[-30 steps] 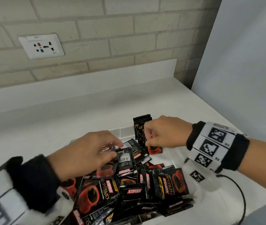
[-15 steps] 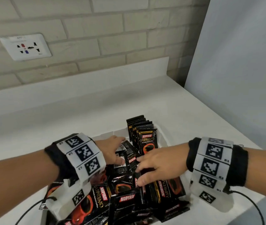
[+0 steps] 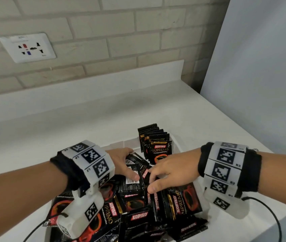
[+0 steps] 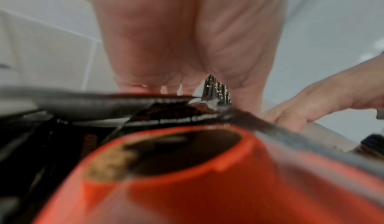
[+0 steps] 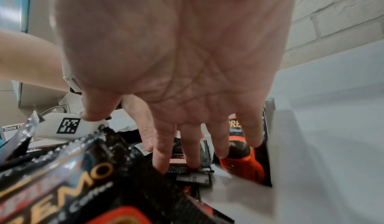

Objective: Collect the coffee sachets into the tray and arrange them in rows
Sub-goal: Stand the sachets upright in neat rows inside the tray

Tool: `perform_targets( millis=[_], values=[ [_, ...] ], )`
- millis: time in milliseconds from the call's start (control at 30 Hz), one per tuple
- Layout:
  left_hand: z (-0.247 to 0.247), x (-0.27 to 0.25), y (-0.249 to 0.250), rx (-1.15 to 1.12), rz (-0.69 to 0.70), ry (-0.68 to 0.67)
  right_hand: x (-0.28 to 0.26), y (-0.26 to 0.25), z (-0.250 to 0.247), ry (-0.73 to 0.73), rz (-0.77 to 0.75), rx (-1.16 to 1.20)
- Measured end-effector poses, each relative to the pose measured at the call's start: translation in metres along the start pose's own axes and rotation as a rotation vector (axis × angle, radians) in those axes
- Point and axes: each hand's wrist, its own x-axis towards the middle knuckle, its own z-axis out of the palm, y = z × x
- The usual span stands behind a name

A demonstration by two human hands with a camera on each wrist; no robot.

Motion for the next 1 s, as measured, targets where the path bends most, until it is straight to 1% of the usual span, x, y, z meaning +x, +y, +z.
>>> perform_targets(
  millis=[167,300,367,433,500,600,800,1000],
  values=[
    [0.005,0.01,-0.009,0.004,-0.085,0.047,-0.002,0.002,-0.003,-0.002,0.002,0.019],
    [0.0,0.009,-0.01,-0.002,-0.1,0.038,-0.002,0.005,-0.005,0.07,0.003,0.059],
    [-0.006,0.006,-0.01,-0.045,-0.066,-0.003,-0.002,0.005,-0.006,0.125,-0.004,0.082],
    [-0.011,0.001,-0.011,-0.12,0.02,-0.074,-0.003,0.007,-0.008,0.165,-0.001,0.114],
    [-0.016,-0.002,-0.013,-0.152,0.093,-0.125,-0.005,0.009,-0.01,0.176,0.0,0.147],
    [-0.022,-0.01,-0.016,-0.16,0.139,-0.153,-0.006,0.011,-0.012,0.184,-0.028,0.2],
    [-0.025,-0.028,-0.018,-0.118,0.186,-0.088,-0.014,0.014,-0.017,0.215,-0.096,0.363],
    [-0.029,-0.045,-0.024,-0.133,0.25,0.061,-0.028,0.022,-0.023,0.32,-0.151,0.533]
  ],
)
